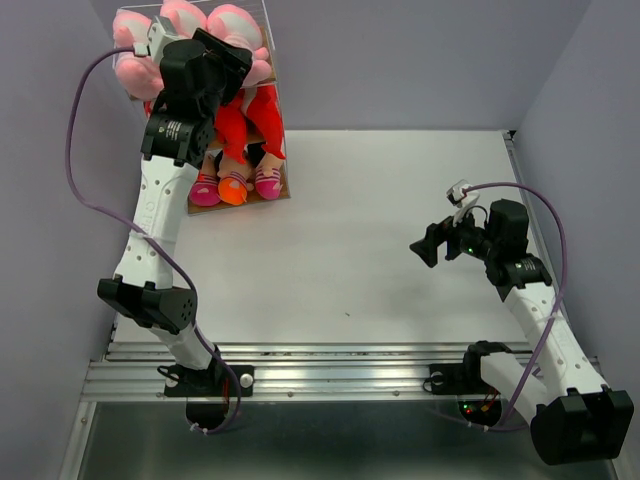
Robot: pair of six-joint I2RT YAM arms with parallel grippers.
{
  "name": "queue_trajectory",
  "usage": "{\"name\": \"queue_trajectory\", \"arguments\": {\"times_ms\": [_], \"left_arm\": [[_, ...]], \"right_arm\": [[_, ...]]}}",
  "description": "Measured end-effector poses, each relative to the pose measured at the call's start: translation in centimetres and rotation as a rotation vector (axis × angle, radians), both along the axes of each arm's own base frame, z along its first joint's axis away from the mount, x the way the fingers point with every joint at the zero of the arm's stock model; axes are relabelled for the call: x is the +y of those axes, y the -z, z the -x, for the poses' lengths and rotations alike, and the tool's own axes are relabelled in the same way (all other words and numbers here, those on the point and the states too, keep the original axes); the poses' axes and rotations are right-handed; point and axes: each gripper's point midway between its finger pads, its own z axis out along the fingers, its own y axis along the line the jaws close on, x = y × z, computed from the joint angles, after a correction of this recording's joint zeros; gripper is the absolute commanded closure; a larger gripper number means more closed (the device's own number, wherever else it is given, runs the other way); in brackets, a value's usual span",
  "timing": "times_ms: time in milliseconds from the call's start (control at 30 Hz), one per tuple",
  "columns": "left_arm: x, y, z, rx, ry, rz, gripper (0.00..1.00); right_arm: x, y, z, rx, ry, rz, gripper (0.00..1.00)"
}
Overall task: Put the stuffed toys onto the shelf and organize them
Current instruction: Place the stuffed toy onto shelf
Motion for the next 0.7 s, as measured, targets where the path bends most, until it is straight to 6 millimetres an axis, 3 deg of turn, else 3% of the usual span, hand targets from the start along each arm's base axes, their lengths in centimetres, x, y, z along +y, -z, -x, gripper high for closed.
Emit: {"name": "queue_trajectory", "arguments": {"times_ms": [233, 333, 533, 700], "left_arm": [[0.1, -0.1, -0.1, -0.004, -0.004, 0.004, 0.44], [0.2, -0.2, -0.1, -0.007, -0.007, 0.005, 0.52], [0.7, -0.2, -0.2, -0.008, -0.020, 0.007, 0.53], [1.2, -0.2, -0.4, -0.007, -0.029, 0.007, 0.46]], "right_arm": [[-0.1, -0.2, 0.0, -0.007, 0.003, 0.001, 0.00], [-0.1, -0.2, 0.0, -0.007, 0.005, 0.002, 0.00], [-0.1, -0.2, 0.0, -0.007, 0.005, 0.002, 0.00], [-0.1, -0.2, 0.0, -0.007, 0.006, 0.002, 0.00]]}}
